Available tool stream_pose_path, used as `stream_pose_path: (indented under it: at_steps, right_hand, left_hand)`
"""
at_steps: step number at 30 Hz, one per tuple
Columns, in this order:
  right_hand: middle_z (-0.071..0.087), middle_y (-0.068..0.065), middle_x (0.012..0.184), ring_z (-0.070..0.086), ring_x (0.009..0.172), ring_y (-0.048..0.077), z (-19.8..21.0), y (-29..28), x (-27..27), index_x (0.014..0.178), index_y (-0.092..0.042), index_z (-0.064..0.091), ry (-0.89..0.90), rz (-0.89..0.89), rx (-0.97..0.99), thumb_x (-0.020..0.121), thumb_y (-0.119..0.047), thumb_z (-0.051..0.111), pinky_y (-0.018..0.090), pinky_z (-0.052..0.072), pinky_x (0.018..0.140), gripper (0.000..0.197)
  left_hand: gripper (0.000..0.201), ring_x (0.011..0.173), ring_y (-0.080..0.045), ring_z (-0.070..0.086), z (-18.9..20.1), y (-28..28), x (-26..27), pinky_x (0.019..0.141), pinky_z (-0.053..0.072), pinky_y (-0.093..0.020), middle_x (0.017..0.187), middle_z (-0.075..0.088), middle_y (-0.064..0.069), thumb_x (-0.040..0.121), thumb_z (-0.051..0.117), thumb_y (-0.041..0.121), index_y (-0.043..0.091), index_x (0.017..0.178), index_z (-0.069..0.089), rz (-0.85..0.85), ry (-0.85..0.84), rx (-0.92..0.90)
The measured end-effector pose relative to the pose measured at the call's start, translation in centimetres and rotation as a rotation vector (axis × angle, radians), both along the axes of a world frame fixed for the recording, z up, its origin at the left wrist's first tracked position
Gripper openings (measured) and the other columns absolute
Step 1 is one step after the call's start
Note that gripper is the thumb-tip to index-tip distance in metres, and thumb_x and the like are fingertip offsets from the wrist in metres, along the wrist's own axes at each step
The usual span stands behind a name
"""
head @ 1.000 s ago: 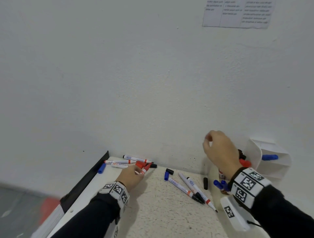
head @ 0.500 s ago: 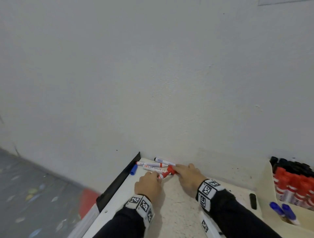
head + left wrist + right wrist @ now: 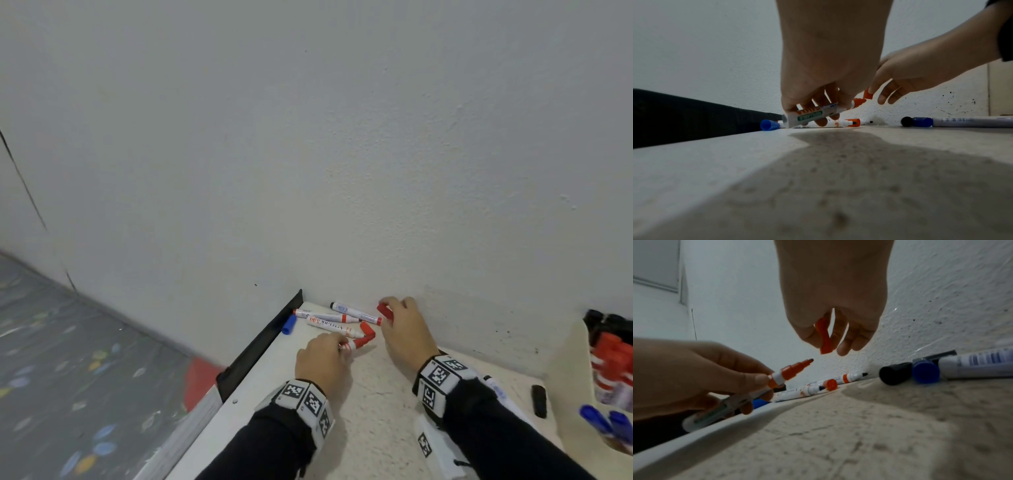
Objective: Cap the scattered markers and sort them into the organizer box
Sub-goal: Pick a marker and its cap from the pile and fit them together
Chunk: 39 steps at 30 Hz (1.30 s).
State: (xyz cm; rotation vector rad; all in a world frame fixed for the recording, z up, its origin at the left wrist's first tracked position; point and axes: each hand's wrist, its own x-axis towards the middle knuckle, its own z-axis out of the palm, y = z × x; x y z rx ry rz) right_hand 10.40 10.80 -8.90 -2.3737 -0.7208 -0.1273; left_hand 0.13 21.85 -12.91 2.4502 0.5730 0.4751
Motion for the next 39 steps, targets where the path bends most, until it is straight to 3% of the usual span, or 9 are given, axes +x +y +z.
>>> stream_pose_path:
  at_steps: [5,12,15,19,25,28,32,34,39]
  right_hand:
    - [0.058,-0.005,0.081,0.050,0.063,0.007,0.3,-0.9,-1.5,0.088,-0.017,0.053,0.170,0.064,0.251,0.080,-0.008,0.063,0.009,0.040,0.051,0.015]
    - [0.057,-0.007,0.083,0.050,0.074,0.000,0.5,-1.7,-2.1,0.088,-0.018,0.057,0.330,0.138,0.297,0.090,-0.010,0.055,-0.002,0.038,0.055,0.009]
    - [0.061,0.000,0.076,0.053,0.066,0.008,0.6,-1.8,-2.7,0.084,-0.018,0.058,0.453,0.182,0.302,0.094,-0.021,0.049,0.006,0.039,0.051,0.014]
    - [0.062,-0.005,0.070,0.051,0.066,0.009,0.6,-2.1,-2.7,0.081,-0.018,0.059,0.469,0.259,0.266,0.094,-0.025,0.050,0.020,0.039,0.061,0.017]
    - [0.057,-0.009,0.062,0.046,0.056,0.005,1.5,-3.0,-2.6,0.075,-0.022,0.056,0.414,0.286,0.207,0.092,-0.032,0.051,0.017,0.037,0.058,0.020]
    - [0.062,-0.008,0.069,0.051,0.059,0.004,2.1,-3.8,-3.0,0.078,-0.021,0.060,0.369,0.269,0.252,0.090,-0.031,0.056,0.016,0.041,0.059,0.016]
    - [0.062,-0.004,0.076,0.051,0.059,0.008,4.1,-5.6,-3.8,0.084,-0.019,0.057,0.328,0.154,0.440,0.092,-0.027,0.053,0.018,0.044,0.054,0.012]
    - [0.066,0.001,0.085,0.055,0.059,-0.001,5.6,-7.2,-4.1,0.091,-0.018,0.054,0.275,0.114,0.558,0.095,-0.023,0.048,0.016,0.047,0.060,0.010]
    - [0.057,-0.003,0.077,0.055,0.066,0.006,9.3,-13.3,-4.7,0.103,-0.021,0.043,-0.148,-0.063,0.630,0.097,-0.017,0.042,0.013,0.044,0.058,0.007]
  left_hand:
    - [0.011,0.084,-0.008,0.062,0.3,0.1,-0.1,0.081,0.053,-0.033,0.093,0.063,0.012,0.090,0.054,0.033,0.032,0.100,0.059,0.000,-0.046,-0.018]
    - [0.017,0.087,-0.014,0.061,1.1,0.1,-0.1,0.085,0.051,-0.034,0.096,0.064,0.007,0.094,0.049,0.027,0.026,0.106,0.060,-0.118,0.004,-0.095]
    - [0.028,0.088,-0.017,0.056,1.9,0.2,0.1,0.083,0.046,-0.031,0.101,0.062,-0.002,0.100,0.035,0.027,0.016,0.109,0.059,-0.211,0.076,-0.115]
    - [0.034,0.077,-0.009,0.054,2.5,0.2,-0.3,0.073,0.043,-0.026,0.083,0.059,0.008,0.101,0.029,0.033,0.018,0.098,0.060,-0.285,0.091,-0.139]
    - [0.028,0.069,-0.004,0.049,2.8,-0.4,-0.6,0.068,0.040,-0.023,0.072,0.052,0.013,0.101,0.032,0.031,0.025,0.086,0.055,-0.334,0.006,-0.194]
    - [0.027,0.086,-0.010,0.055,2.8,-0.5,-0.4,0.084,0.046,-0.029,0.091,0.060,0.005,0.100,0.035,0.029,0.022,0.096,0.060,-0.321,-0.068,-0.260]
    - [0.041,0.130,-0.015,0.039,1.6,0.6,-0.1,0.111,0.031,-0.033,0.144,0.038,0.002,0.095,0.040,0.023,0.021,0.136,0.044,-0.176,0.156,0.181]
    - [0.048,0.136,-0.014,0.031,1.0,0.5,-0.4,0.115,0.021,-0.039,0.146,0.036,0.006,0.089,0.044,0.021,0.026,0.137,0.038,-0.117,0.271,0.331]
    - [0.032,0.115,-0.014,0.045,1.5,-0.1,-0.4,0.100,0.036,-0.033,0.123,0.051,0.008,0.090,0.044,0.032,0.030,0.121,0.049,-0.078,0.297,0.456]
